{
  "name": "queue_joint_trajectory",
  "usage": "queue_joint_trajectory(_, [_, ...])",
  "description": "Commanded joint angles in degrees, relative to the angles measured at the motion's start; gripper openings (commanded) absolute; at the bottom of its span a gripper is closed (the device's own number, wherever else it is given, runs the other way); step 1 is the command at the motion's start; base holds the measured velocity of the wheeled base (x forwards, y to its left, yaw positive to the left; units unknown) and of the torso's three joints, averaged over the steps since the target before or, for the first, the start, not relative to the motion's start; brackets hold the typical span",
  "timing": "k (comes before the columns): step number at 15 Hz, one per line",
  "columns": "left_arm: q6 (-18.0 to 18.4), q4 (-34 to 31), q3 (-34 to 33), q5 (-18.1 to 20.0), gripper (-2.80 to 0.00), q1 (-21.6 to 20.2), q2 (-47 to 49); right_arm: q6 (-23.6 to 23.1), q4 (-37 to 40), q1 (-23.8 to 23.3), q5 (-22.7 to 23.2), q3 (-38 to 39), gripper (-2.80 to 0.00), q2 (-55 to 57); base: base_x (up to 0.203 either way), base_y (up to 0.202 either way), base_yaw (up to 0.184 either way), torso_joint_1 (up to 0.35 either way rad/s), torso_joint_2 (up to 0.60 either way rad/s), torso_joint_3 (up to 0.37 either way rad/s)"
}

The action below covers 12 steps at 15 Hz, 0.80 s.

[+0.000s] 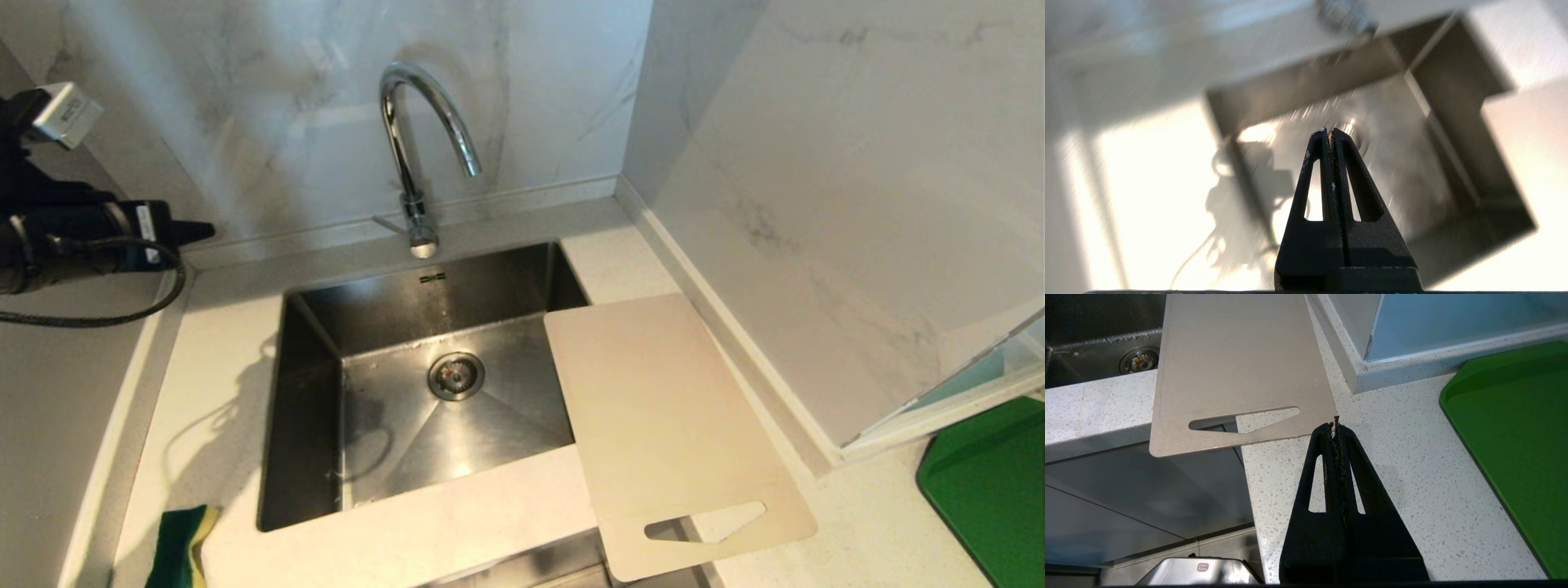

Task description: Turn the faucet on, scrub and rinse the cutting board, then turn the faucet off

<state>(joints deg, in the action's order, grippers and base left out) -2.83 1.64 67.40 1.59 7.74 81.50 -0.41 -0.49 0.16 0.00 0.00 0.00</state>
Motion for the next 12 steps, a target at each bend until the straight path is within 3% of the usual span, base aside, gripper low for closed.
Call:
queue_joint_trajectory(1, [0.08, -2.51, -7.04, 1.56, -2.80, -3.77, -11.12, -0.02, -0.04, 0.02, 0.00, 0.00, -2.80, 0.05, 0.000, 0.000, 0.000, 0.000, 0.00, 0.000])
queue_joint_trajectory(5, [0.67, -4.82, -18.02, 5.51, -2.80, -7.44, -21.44, -0.02, -0.04, 0.02, 0.00, 0.00, -2.80, 0.08, 0.000, 0.000, 0.000, 0.000, 0.00, 0.000])
queue_joint_trajectory(12, [1.57, -5.39, -31.11, 6.24, -2.80, -11.06, -37.95, -0.02, -0.04, 0.02, 0.00, 0.00, -2.80, 0.00, 0.000, 0.000, 0.000, 0.000, 0.00, 0.000])
